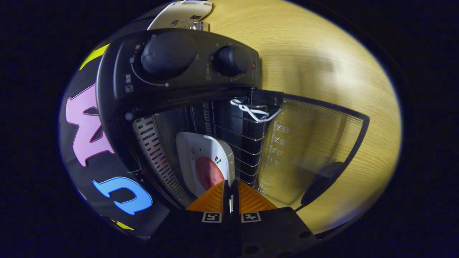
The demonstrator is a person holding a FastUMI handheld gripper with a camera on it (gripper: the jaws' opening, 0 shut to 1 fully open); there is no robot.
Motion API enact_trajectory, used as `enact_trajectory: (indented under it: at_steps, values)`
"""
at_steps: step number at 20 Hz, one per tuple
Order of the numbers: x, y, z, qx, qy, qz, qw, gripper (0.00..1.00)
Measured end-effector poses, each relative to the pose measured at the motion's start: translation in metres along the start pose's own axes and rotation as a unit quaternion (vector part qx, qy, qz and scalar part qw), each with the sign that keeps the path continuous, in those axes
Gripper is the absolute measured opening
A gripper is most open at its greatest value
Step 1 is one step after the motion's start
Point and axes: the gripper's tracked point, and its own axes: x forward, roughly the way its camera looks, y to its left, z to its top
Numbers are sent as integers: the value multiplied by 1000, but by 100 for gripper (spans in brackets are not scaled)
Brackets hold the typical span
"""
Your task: Open the toaster oven, put the food inside, and close the toaster oven door.
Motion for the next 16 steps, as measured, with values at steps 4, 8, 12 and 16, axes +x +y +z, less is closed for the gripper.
enact_trajectory:
  at_steps: [4, 8, 12, 16]
  values:
    - [21, 7, 1, 21, -15, -1, 1000, 5]
    - [29, 11, 3, 44, -18, 1, 999, 5]
    - [28, 8, 2, 44, -24, -9, 999, 7]
    - [22, 3, 3, 31, -27, -8, 999, 36]
